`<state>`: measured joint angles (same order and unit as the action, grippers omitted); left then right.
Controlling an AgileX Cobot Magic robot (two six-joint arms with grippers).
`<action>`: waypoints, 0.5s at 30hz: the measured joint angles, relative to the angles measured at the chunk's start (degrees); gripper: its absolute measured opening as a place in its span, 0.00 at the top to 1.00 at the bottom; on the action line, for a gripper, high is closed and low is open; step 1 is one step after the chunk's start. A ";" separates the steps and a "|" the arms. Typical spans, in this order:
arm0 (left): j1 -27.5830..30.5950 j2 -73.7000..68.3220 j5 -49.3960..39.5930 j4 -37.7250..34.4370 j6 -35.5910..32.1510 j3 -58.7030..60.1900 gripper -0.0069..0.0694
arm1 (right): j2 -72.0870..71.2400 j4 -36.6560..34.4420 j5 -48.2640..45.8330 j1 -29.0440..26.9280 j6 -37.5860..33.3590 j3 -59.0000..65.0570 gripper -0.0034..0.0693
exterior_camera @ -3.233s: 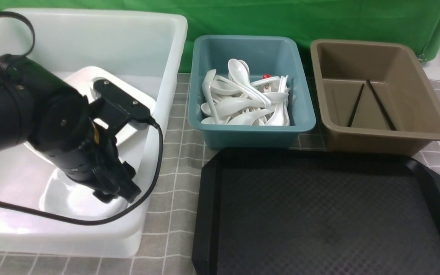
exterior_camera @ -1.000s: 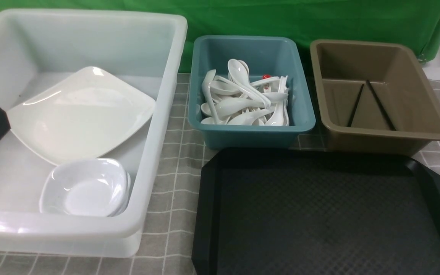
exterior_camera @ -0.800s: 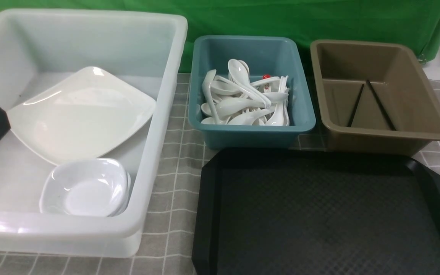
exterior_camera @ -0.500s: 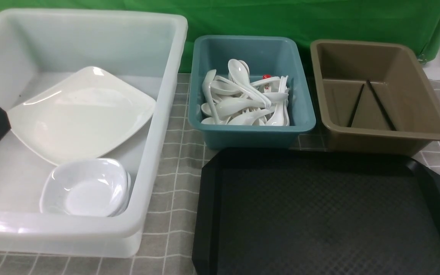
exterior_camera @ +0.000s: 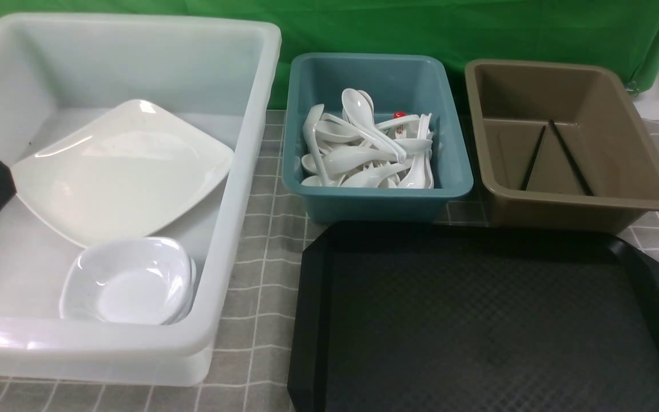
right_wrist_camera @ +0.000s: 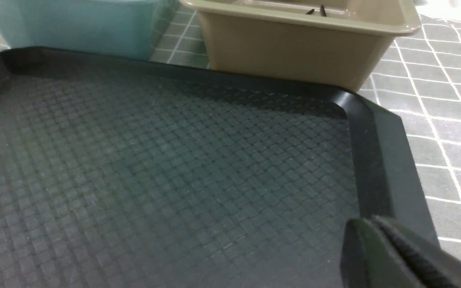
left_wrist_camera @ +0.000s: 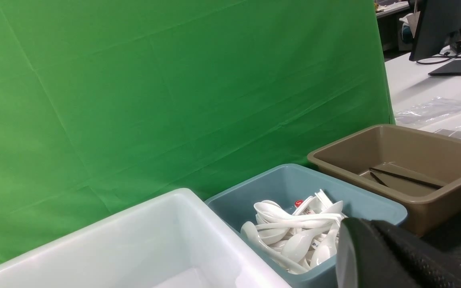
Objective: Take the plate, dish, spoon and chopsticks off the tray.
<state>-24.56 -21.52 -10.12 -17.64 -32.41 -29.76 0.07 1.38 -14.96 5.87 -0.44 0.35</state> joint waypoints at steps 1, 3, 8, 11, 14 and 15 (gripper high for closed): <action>0.00 0.00 0.00 0.00 0.00 0.00 0.89 | 0.00 0.00 0.00 0.00 0.00 0.00 0.90; 0.00 0.00 0.00 0.00 0.00 0.00 0.89 | 0.00 0.00 0.00 0.00 0.44 0.00 0.90; 0.00 0.00 0.00 0.05 0.00 0.00 0.89 | 0.00 0.00 0.00 0.00 0.74 0.00 0.88; 0.00 0.00 0.55 0.61 0.00 0.00 0.89 | 0.00 0.00 0.08 0.00 0.90 0.00 0.87; 0.00 -0.10 0.54 0.61 0.00 0.00 0.89 | 0.00 0.00 0.08 0.00 0.90 0.00 0.86; 0.00 -0.10 0.54 0.83 0.00 0.00 0.89 | 0.00 0.00 0.08 0.00 0.90 0.00 0.85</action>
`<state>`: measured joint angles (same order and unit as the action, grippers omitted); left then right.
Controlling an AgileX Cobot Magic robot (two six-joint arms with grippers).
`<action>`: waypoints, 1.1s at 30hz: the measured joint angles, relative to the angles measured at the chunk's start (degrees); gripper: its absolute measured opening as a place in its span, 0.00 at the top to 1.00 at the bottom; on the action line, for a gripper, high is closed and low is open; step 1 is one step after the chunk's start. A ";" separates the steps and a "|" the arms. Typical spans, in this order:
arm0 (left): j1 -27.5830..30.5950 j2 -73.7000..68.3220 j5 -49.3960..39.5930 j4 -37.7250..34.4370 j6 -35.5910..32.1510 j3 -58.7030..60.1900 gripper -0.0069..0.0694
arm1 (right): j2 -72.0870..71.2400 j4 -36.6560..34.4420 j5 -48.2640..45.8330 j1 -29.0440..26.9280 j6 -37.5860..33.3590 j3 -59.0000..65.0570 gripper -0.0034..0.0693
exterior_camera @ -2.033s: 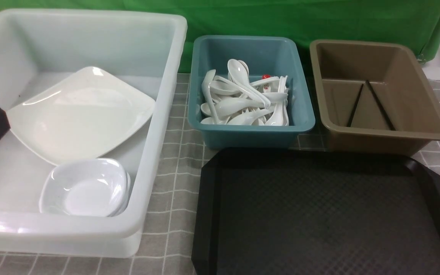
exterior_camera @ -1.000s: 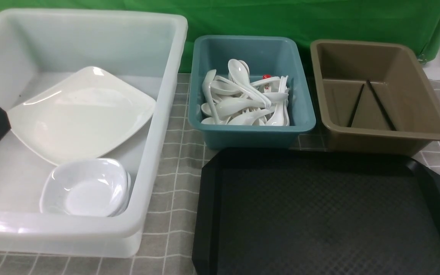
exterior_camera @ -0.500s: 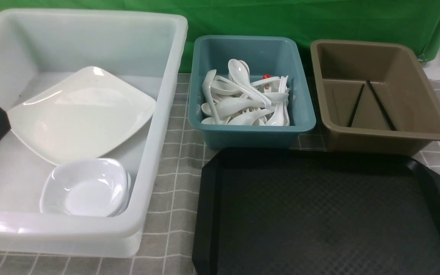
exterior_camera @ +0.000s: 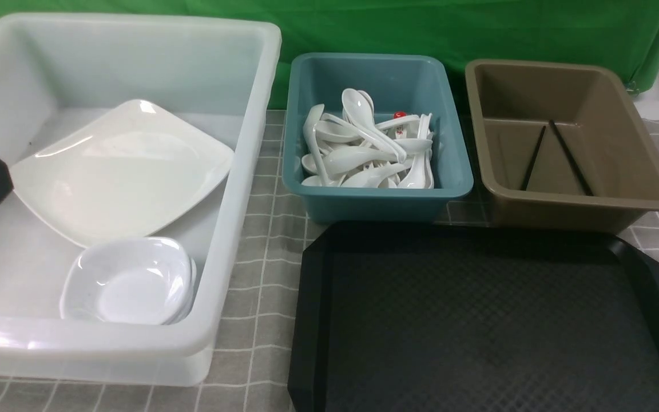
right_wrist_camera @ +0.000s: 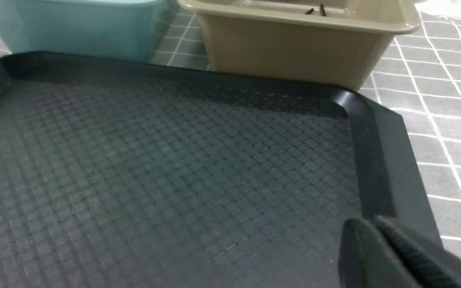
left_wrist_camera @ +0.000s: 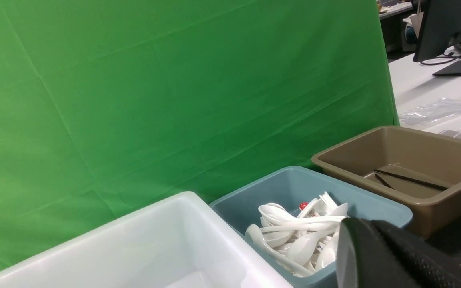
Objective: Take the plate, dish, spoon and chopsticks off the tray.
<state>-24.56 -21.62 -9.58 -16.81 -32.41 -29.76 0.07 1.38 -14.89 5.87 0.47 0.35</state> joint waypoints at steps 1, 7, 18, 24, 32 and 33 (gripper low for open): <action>0.00 0.00 0.07 0.58 0.39 0.00 0.89 | 0.00 0.00 0.00 0.00 0.00 0.00 0.85; 3.59 1.62 6.25 14.32 17.00 4.87 0.89 | 0.00 0.00 0.14 0.00 0.00 0.00 0.82; 22.58 19.46 7.76 15.27 26.43 28.28 0.89 | 0.00 0.00 0.31 0.00 0.00 0.00 0.77; 26.16 21.62 -3.97 14.94 32.83 30.18 0.89 | 0.00 0.00 0.40 0.00 0.00 0.00 0.76; 26.25 21.65 -4.26 14.94 33.09 30.18 0.89 | 0.00 0.00 0.83 0.00 0.00 0.00 0.75; 26.25 21.65 -4.26 14.94 33.09 30.18 0.89 | 0.00 0.00 0.83 0.00 0.00 0.00 0.74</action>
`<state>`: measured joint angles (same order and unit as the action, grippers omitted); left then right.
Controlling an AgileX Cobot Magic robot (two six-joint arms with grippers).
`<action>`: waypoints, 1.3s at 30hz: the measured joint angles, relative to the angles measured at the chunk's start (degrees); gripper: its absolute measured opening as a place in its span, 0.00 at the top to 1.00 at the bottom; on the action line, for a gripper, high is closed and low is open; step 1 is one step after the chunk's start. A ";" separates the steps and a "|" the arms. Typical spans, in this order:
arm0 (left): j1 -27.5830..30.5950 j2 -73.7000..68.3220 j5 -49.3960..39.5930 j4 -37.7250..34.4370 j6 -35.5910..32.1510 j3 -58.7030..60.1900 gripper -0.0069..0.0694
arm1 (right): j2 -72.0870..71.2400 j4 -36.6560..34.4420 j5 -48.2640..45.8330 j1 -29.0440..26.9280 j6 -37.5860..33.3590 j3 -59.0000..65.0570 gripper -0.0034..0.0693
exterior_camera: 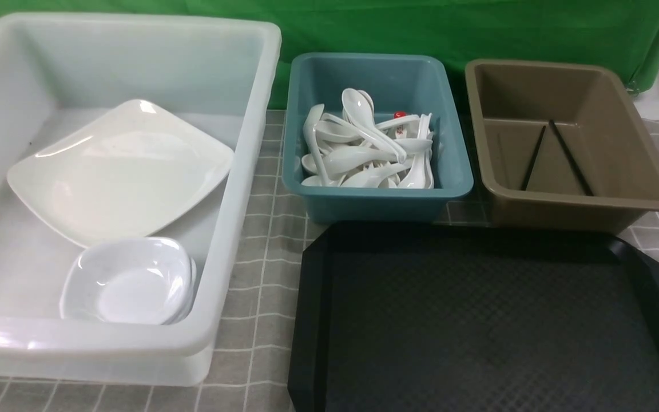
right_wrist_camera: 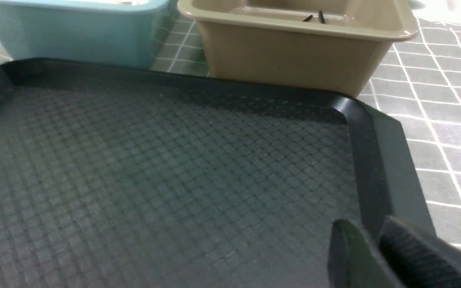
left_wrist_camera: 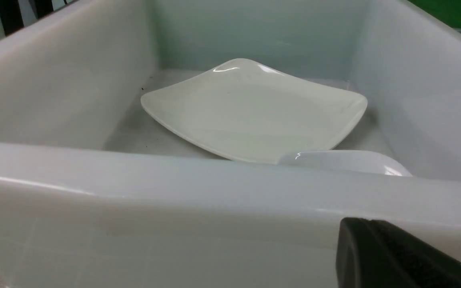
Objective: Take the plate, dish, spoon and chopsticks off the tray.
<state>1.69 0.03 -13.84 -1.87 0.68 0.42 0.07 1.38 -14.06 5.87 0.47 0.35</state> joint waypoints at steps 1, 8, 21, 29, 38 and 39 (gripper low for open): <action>0.00 0.00 0.00 0.00 0.00 0.00 0.89 | 0.00 0.00 0.00 0.00 0.00 0.00 0.74; 0.00 0.00 0.00 0.00 0.00 0.00 0.89 | 0.00 0.00 0.00 0.00 0.00 0.00 0.72; 0.00 0.00 0.21 0.00 0.05 0.00 0.89 | 0.00 0.00 0.00 0.00 0.00 0.00 0.69; 0.00 0.00 0.21 0.00 0.15 0.00 0.89 | 0.00 0.00 0.00 0.00 0.00 0.00 0.68; 0.00 0.00 0.21 0.00 0.15 0.00 0.89 | 0.00 0.00 -0.05 -0.05 0.00 0.00 0.66; 0.00 0.00 0.21 0.00 0.15 0.00 0.89 | 0.00 0.00 -0.05 -0.05 0.00 0.00 0.65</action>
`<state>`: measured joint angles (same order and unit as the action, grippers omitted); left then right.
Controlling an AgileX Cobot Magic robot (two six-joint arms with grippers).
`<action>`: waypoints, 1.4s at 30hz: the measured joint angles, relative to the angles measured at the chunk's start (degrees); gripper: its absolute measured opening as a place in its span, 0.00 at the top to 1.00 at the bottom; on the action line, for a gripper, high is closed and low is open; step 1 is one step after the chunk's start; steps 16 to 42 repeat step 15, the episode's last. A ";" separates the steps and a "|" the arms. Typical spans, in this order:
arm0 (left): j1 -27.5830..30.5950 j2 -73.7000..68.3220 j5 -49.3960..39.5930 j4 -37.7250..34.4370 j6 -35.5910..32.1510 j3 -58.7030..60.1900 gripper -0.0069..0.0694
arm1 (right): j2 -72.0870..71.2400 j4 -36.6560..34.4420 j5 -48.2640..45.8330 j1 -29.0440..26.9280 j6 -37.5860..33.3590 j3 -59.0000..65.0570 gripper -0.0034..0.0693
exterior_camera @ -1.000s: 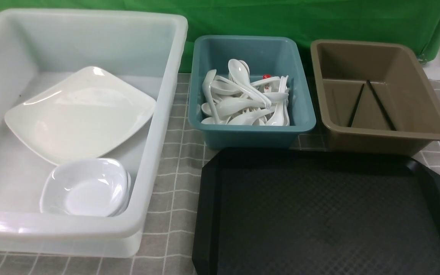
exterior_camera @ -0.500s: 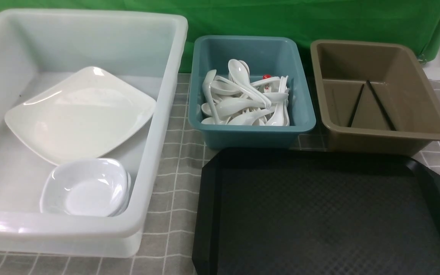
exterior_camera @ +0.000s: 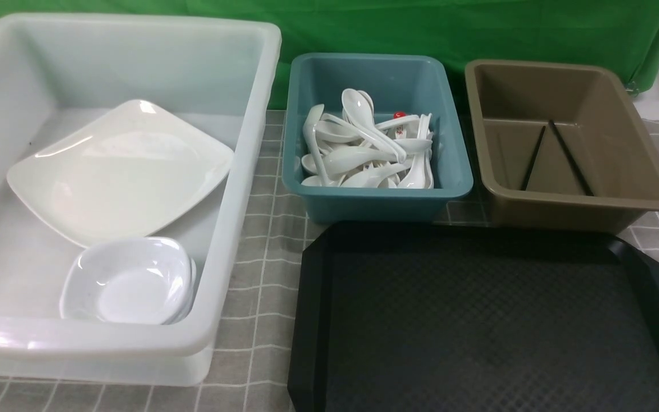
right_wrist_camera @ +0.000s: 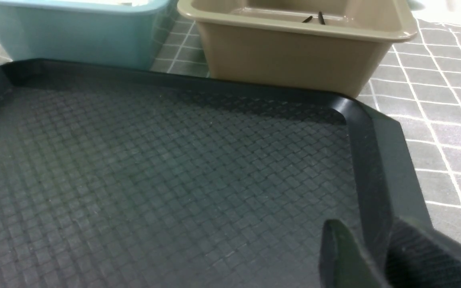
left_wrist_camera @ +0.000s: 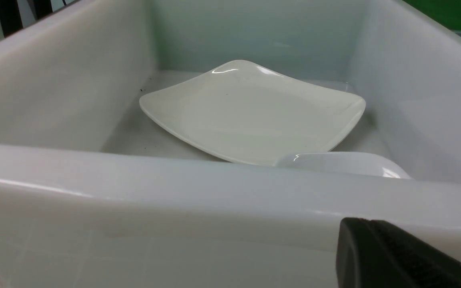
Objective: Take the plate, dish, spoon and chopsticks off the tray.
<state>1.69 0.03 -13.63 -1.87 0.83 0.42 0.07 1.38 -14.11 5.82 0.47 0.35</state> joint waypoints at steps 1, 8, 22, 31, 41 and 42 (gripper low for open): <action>0.00 0.00 0.00 0.00 0.00 0.00 0.89 | 0.00 0.00 0.00 0.00 0.00 0.00 0.65; 0.00 0.00 0.00 0.00 0.00 0.00 0.89 | 0.00 0.00 0.00 0.00 0.00 0.00 0.63; 0.00 0.00 0.00 0.00 0.00 0.00 0.89 | 0.00 0.00 0.00 0.00 0.00 0.00 0.63; 0.00 0.00 0.00 0.00 0.00 0.00 0.89 | 0.00 0.00 0.00 0.00 0.00 0.00 0.63; 0.00 0.00 0.00 0.00 0.00 0.00 0.89 | 0.00 0.00 0.00 0.00 0.00 0.00 0.63; 0.00 0.00 0.00 0.00 0.00 0.00 0.89 | 0.00 0.00 0.00 0.00 0.00 0.00 0.63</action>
